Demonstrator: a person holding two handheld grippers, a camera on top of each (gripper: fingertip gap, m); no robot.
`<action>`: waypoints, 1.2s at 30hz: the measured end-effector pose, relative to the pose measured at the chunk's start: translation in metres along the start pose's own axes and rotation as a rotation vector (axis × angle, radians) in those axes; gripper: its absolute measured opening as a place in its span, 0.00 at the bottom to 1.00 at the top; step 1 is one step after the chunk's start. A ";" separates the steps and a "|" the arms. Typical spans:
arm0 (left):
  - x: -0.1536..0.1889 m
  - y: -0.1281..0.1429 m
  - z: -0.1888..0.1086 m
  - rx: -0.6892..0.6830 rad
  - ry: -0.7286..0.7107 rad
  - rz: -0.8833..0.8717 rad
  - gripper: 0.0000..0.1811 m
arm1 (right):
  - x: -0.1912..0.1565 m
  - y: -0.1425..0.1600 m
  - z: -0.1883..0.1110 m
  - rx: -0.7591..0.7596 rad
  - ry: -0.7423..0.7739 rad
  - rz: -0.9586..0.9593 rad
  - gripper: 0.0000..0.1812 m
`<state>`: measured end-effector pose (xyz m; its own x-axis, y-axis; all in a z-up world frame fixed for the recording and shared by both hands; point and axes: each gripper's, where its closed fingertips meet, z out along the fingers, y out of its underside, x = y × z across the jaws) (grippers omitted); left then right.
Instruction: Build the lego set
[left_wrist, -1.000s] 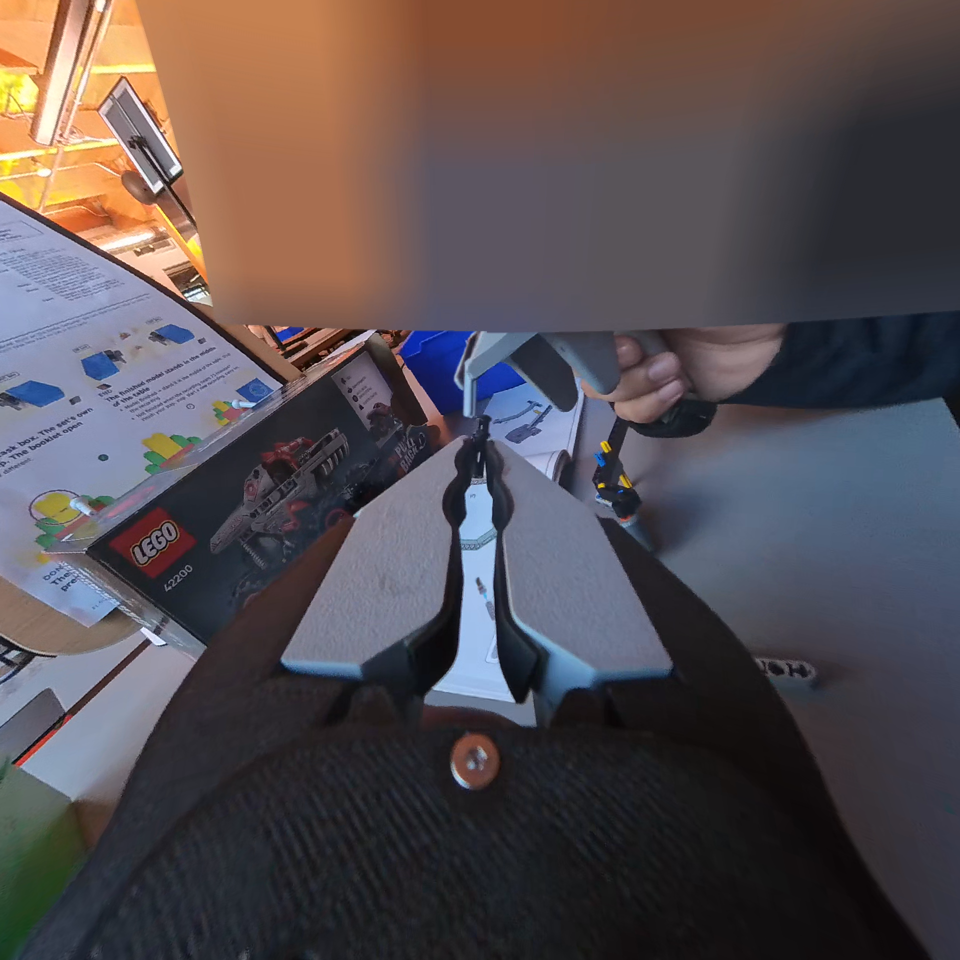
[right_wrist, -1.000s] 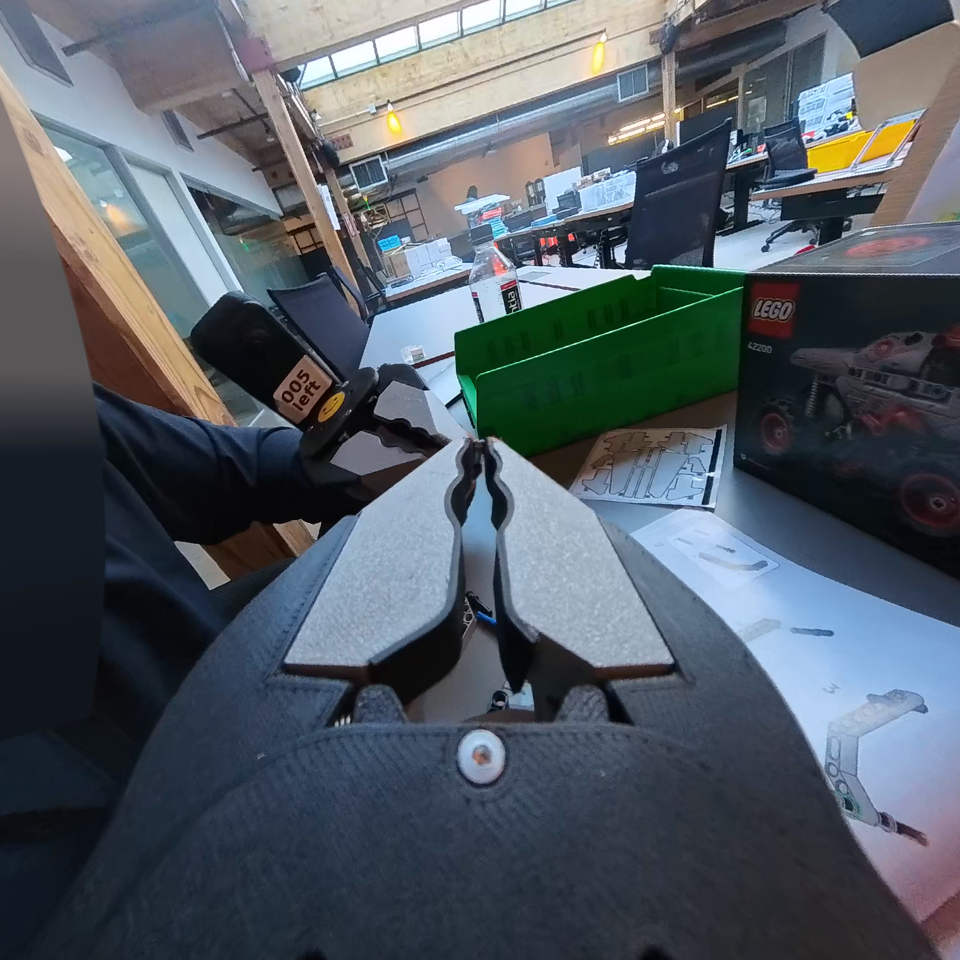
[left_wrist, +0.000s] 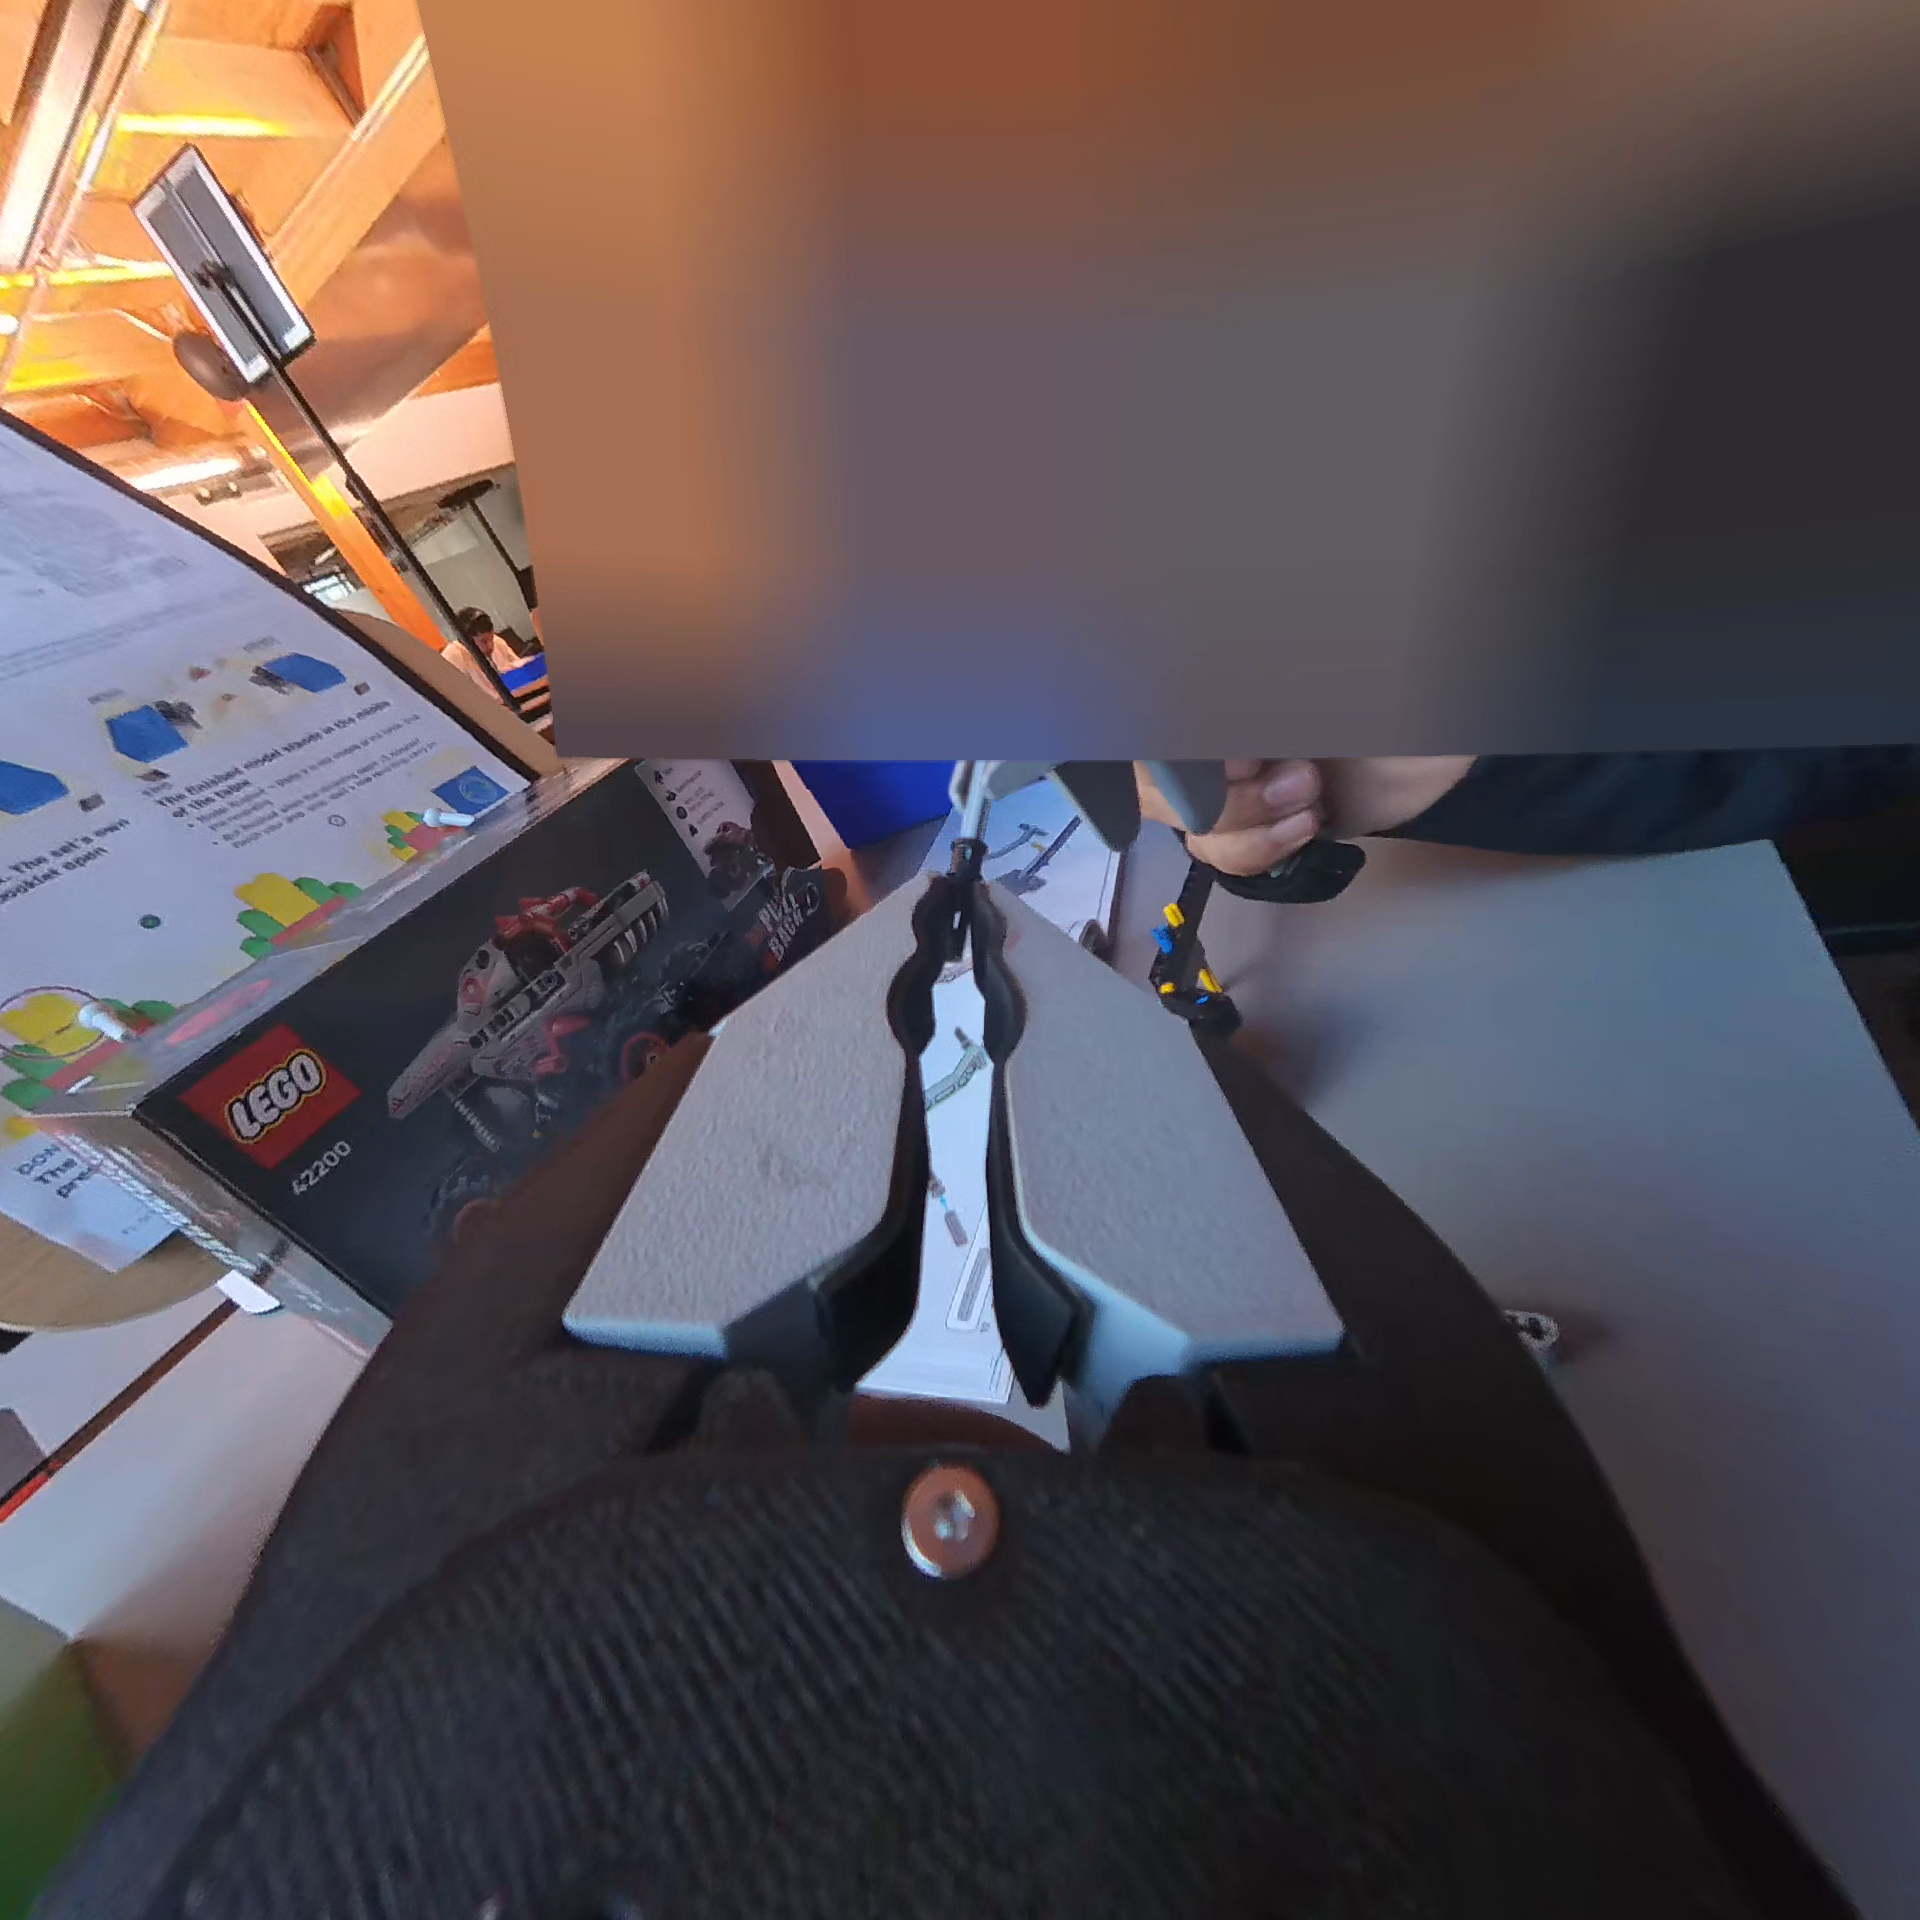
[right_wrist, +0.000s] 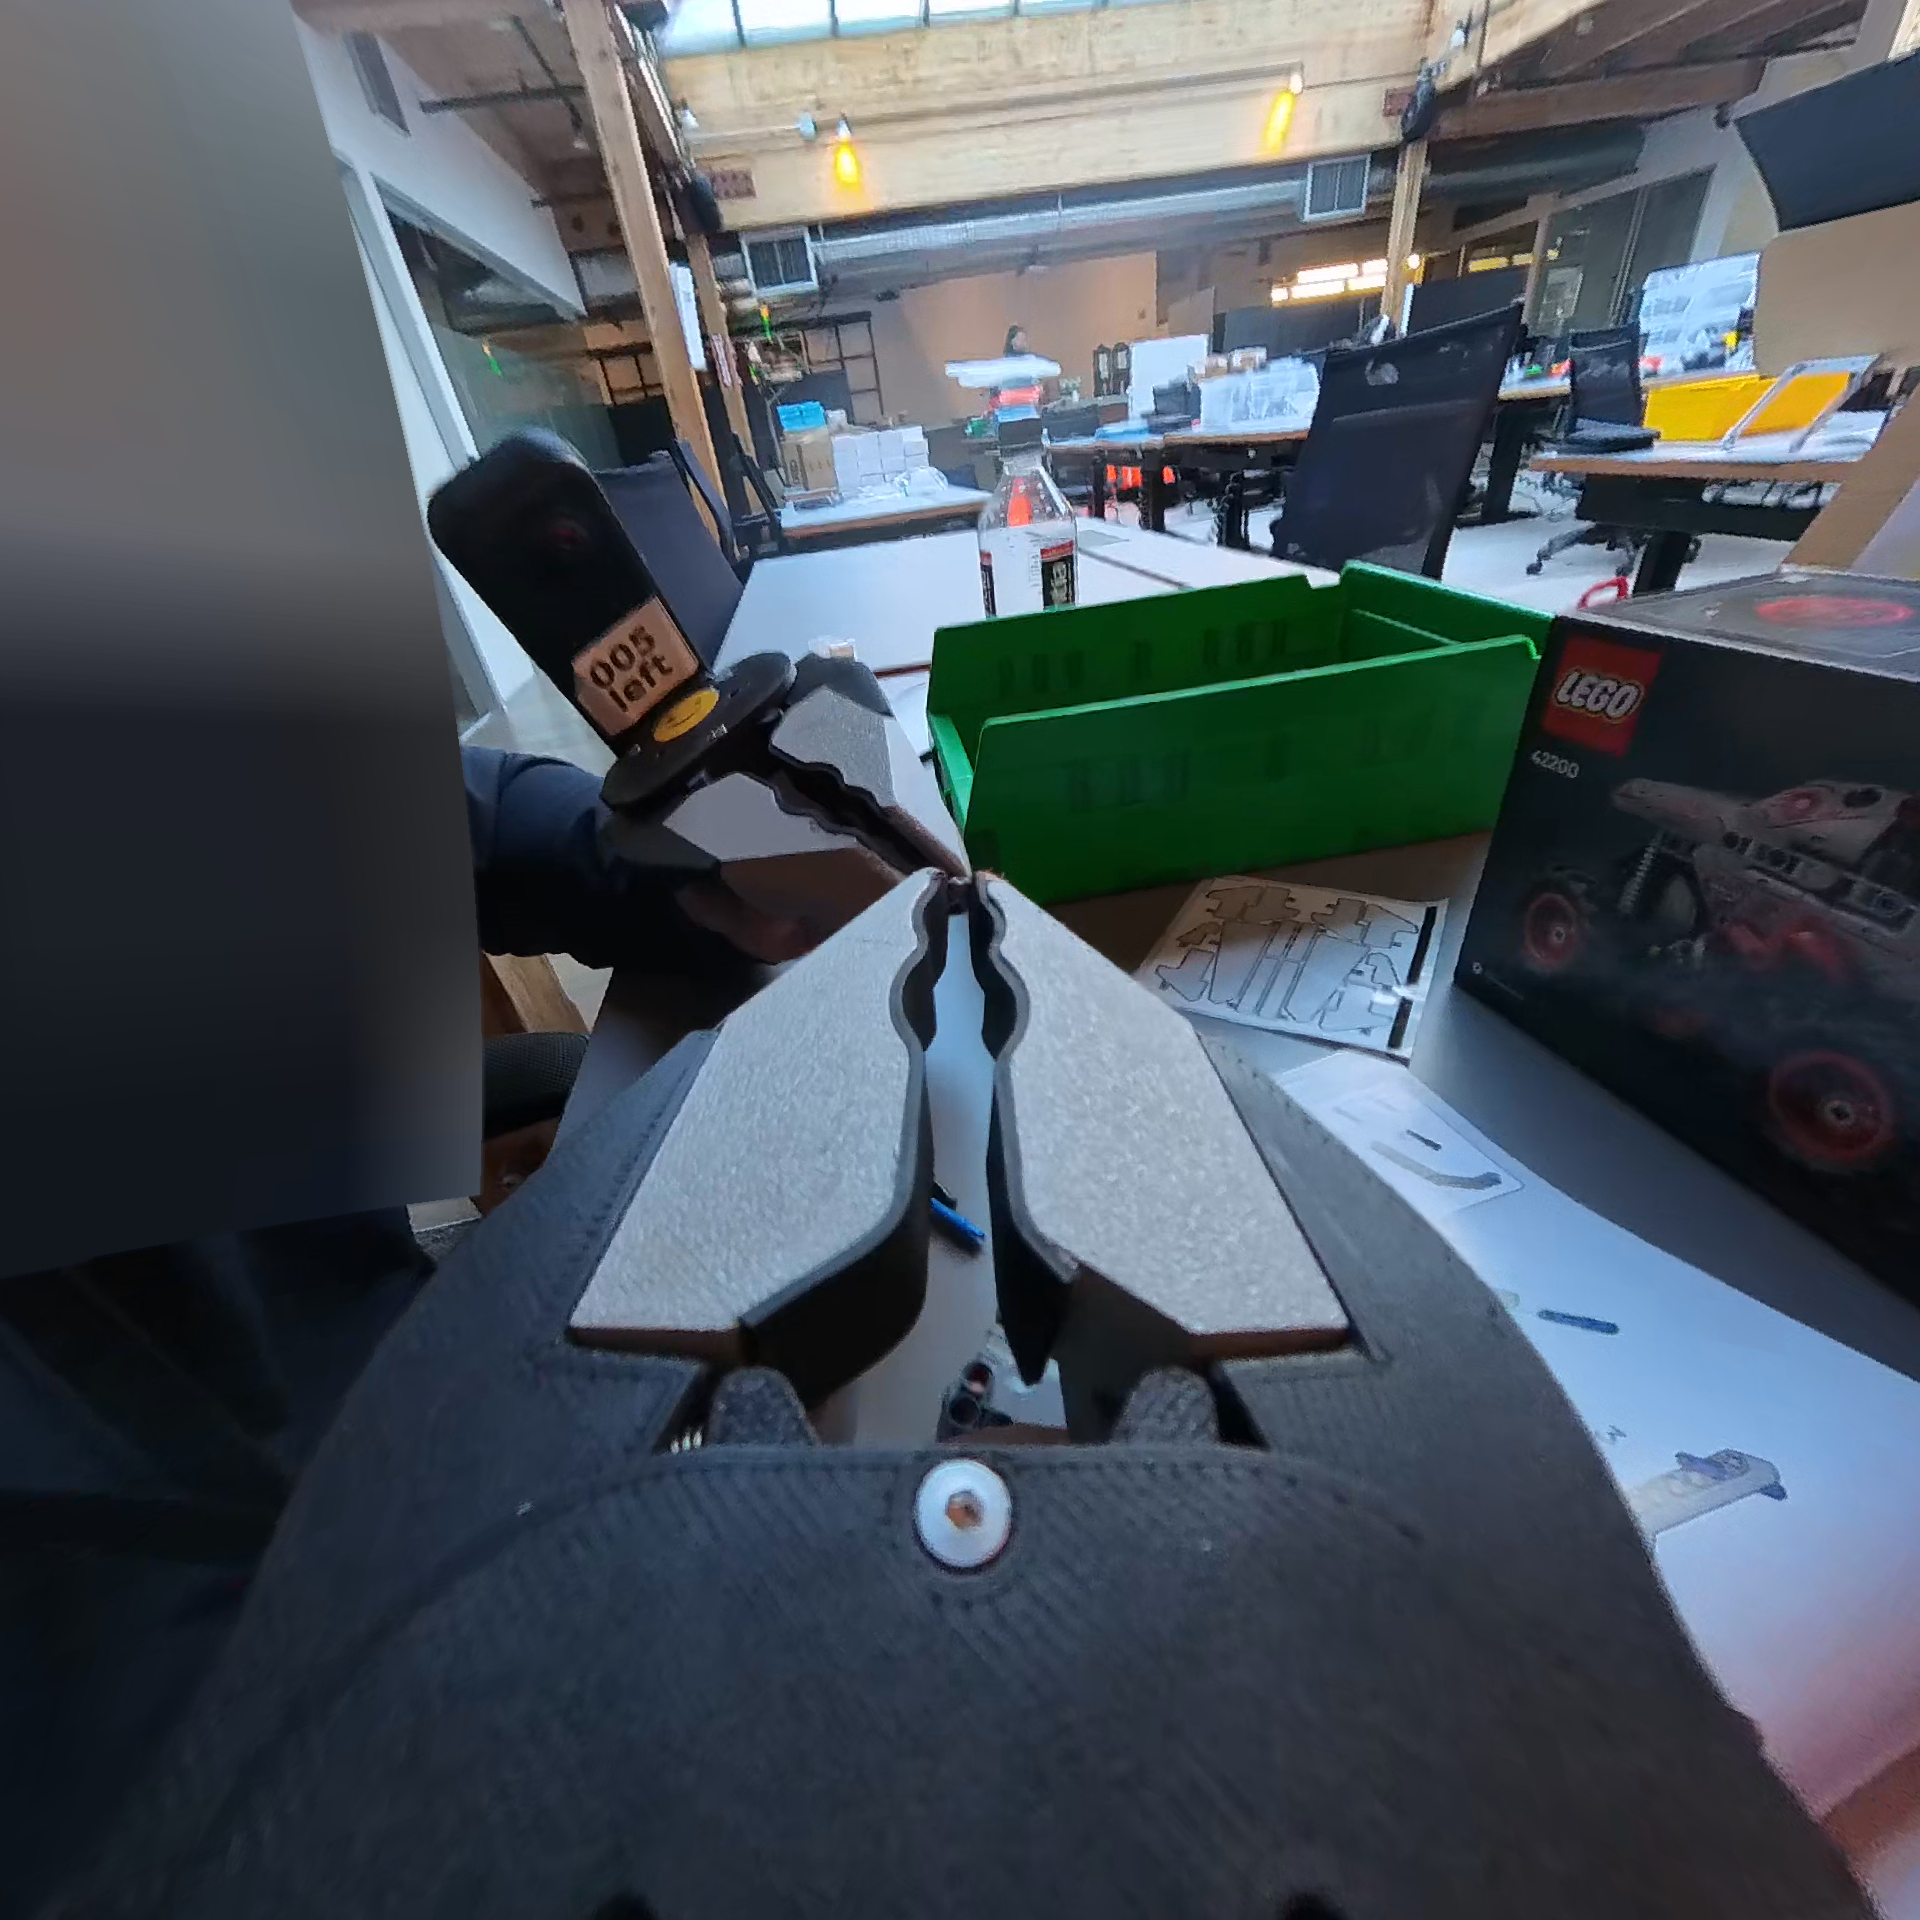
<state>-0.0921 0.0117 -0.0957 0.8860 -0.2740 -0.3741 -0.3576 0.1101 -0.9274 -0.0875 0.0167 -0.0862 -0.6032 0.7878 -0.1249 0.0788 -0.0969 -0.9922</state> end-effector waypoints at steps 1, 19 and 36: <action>0.000 0.001 0.000 -0.009 0.000 0.002 0.01 | 0.000 0.001 0.000 -0.007 0.003 -0.001 0.01; -0.009 0.023 -0.004 -0.173 0.054 -0.046 0.07 | 0.024 0.007 0.001 -0.033 0.068 0.085 0.01; 0.001 0.043 0.006 -0.265 0.019 0.097 0.01 | 0.010 0.025 0.012 -0.117 0.016 0.076 0.01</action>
<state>-0.1054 0.0217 -0.1359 0.8392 -0.2922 -0.4586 -0.5072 -0.1166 -0.8539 -0.1011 0.0146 -0.1128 -0.5797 0.7904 -0.1982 0.2165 -0.0851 -0.9726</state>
